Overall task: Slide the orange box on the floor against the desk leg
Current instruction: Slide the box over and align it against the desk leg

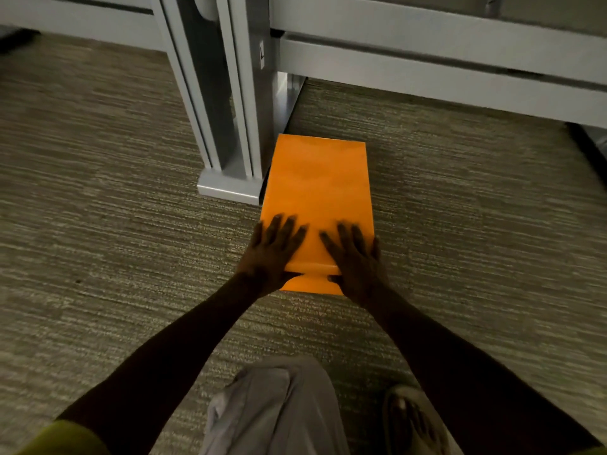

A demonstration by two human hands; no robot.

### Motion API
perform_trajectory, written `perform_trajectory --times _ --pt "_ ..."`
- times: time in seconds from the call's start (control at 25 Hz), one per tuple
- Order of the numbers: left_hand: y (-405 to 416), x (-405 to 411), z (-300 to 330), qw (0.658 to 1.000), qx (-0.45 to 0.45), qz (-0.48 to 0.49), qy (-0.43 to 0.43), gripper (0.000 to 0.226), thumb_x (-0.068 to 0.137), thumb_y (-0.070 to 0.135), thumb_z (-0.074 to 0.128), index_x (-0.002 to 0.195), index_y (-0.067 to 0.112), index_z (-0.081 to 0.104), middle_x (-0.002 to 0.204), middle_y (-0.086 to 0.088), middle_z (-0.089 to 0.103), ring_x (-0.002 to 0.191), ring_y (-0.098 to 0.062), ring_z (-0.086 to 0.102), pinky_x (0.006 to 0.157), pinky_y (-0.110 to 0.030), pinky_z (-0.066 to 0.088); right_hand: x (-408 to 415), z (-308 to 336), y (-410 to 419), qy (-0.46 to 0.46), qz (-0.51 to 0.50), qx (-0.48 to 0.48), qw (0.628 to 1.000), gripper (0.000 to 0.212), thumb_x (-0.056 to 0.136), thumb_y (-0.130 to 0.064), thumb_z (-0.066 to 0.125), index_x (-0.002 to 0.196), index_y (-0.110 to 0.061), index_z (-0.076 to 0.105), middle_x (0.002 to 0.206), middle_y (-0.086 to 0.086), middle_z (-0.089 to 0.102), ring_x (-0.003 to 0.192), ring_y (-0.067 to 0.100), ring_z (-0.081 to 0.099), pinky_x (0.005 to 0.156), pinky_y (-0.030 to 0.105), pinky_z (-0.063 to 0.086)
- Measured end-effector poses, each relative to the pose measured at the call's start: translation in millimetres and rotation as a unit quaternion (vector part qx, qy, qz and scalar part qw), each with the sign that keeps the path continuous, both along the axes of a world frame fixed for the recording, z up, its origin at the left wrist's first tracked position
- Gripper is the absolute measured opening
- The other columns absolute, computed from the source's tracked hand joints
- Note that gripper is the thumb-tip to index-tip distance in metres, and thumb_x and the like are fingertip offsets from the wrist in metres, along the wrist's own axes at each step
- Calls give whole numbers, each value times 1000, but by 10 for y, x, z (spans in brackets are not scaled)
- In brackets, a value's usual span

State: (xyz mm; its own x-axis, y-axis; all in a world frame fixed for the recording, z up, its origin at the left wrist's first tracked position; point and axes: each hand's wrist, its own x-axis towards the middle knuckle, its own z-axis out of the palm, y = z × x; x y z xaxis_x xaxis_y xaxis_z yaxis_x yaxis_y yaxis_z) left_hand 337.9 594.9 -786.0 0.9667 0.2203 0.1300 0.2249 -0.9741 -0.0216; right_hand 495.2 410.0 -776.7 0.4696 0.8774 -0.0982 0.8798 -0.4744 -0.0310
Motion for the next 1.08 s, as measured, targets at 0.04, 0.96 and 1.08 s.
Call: perform_trajectory --times 0.04,0.96,1.08 --pt "63 -27 11 1000 13 -16 1 103 81 68 63 160 20 17 167 -15 19 152 -43 16 119 -66 21 -23 -9 40 -7 10 10 1000 115 77 -47 80 158 -40 -1 169 12 -7 153 42 -4 116 73 9" --pt "761 -23 112 986 74 -25 147 121 81 23 78 154 18 -18 165 -10 -17 153 -38 -13 125 -57 4 -79 -41 631 -10 2 66 998 109 78 -45 79 160 -32 8 169 16 1 153 45 -3 121 63 3" --pt "852 -86 124 986 76 -26 148 120 83 23 76 154 19 -20 166 -8 -18 152 -36 -15 126 -54 1 -137 -54 700 -3 3 46 999 106 84 -48 72 160 -30 0 168 17 -3 152 48 -5 121 64 1"
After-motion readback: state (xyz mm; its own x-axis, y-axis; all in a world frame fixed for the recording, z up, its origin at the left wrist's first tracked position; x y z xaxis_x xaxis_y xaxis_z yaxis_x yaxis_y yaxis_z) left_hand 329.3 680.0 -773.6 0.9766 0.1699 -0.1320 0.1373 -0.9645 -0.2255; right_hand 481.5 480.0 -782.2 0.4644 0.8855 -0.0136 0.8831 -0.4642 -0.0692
